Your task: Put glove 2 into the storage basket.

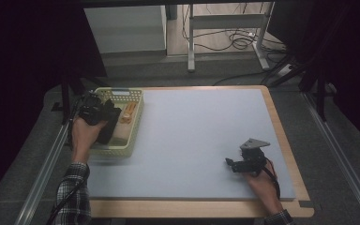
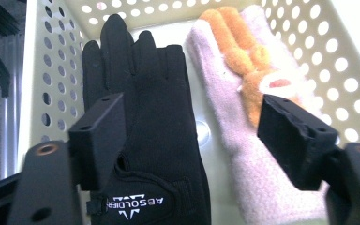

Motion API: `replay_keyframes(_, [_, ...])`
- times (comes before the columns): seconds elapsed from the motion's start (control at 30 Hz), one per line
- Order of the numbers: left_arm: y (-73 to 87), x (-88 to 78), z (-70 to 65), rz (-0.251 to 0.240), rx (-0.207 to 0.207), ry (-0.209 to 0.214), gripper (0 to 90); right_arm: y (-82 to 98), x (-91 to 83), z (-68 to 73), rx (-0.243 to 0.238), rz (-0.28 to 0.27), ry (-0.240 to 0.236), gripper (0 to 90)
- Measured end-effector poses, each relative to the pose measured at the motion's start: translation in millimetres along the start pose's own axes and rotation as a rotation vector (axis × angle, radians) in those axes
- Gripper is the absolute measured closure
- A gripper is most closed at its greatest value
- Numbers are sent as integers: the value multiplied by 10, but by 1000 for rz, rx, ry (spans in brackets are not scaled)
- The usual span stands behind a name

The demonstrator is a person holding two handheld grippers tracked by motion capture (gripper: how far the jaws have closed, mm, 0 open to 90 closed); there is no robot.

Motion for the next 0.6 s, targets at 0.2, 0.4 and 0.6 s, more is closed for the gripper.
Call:
replay_keyframes(0.2, [6,-81,1,-34,1,18,176,0,0,0,-1,0,0,169])
replay_keyframes(0.4, [12,-172,-39,-69,10,46,140,0,0,0,-1,0,0,169])
replay_keyframes(0.6, [26,-249,-100,-99,16,87,80,1,-1,0,-2,2,2,168])
Point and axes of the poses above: each handheld gripper's, and its own axes: x roughly forward along the jaws, y roughly out of its underside, z roughly to its left, the point moved 5 cm from there along x, roughly forward along the jaws
